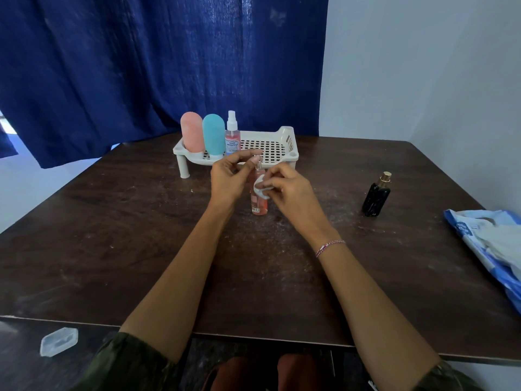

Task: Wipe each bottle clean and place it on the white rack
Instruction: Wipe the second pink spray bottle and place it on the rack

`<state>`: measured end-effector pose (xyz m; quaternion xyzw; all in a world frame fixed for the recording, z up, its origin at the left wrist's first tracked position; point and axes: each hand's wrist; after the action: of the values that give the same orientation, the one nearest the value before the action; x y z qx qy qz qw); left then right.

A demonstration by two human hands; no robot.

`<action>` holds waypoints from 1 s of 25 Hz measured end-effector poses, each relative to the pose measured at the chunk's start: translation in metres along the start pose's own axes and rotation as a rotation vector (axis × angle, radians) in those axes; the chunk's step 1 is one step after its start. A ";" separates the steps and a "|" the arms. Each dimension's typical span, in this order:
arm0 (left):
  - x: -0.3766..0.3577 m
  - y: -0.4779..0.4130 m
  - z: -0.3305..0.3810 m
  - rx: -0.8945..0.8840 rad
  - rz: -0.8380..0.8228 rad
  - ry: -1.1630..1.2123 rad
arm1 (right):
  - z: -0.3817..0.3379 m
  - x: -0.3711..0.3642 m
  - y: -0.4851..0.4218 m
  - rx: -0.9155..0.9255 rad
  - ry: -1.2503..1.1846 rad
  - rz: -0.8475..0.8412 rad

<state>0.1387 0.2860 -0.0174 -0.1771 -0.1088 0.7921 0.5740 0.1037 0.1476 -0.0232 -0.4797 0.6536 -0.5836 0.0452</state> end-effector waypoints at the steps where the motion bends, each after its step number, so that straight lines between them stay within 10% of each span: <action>1: 0.001 -0.001 0.000 0.014 0.019 0.000 | 0.001 0.000 0.001 0.014 0.006 -0.065; 7: 0.001 -0.001 -0.004 0.066 0.043 0.002 | 0.000 0.002 0.003 -0.017 0.017 -0.257; 15: 0.000 -0.002 -0.005 0.007 0.001 -0.001 | -0.010 -0.006 -0.003 -0.105 -0.043 0.164; 25: 0.001 -0.006 -0.006 0.062 0.027 -0.017 | 0.004 0.003 -0.002 -0.060 0.014 -0.372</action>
<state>0.1457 0.2883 -0.0205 -0.1539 -0.0866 0.8042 0.5676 0.1057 0.1432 -0.0213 -0.5894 0.5710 -0.5654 -0.0826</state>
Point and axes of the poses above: each hand's wrist, its own y-axis away from the middle knuckle, its own x-axis out of the back of the hand, z = x × y, and after that the axes turned 13 degrees about z, right-handed
